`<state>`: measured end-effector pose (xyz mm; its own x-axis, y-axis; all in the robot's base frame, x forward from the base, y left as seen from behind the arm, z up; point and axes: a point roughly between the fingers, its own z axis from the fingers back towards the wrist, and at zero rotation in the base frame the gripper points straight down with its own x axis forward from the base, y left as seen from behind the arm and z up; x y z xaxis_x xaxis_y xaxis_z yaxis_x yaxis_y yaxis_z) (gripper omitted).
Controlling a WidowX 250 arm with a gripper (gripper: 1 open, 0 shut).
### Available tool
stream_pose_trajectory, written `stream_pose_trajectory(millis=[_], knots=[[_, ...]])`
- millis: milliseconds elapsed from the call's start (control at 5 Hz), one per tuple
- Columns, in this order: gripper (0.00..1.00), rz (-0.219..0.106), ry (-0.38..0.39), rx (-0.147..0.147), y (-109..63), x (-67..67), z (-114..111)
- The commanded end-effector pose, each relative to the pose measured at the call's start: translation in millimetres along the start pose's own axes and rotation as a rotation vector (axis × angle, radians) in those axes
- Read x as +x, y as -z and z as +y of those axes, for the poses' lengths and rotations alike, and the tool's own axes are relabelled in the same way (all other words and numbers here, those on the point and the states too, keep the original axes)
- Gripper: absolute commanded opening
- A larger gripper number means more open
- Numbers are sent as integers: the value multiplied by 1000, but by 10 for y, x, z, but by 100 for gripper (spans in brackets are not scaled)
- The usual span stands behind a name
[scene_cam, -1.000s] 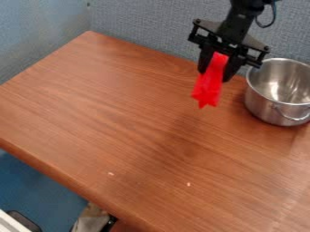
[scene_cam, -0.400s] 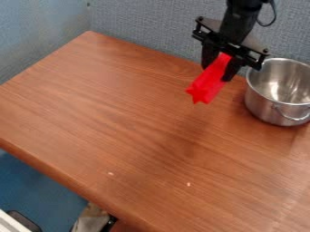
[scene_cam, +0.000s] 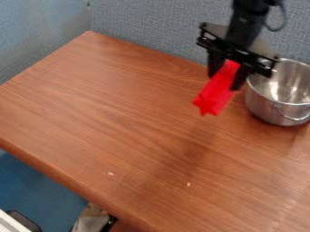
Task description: Put the red object in the metal pot
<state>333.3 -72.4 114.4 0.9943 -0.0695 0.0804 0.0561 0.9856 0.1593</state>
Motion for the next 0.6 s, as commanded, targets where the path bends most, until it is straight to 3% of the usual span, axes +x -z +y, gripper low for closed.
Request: stream_pose_trajectory(millis=[0, 200, 400], knots=[[0, -36, -61, 14, -352, 50, -246], [0, -39, -85, 4, -238, -31, -193], [0, -78, -67, -7, -247, -5, -229]])
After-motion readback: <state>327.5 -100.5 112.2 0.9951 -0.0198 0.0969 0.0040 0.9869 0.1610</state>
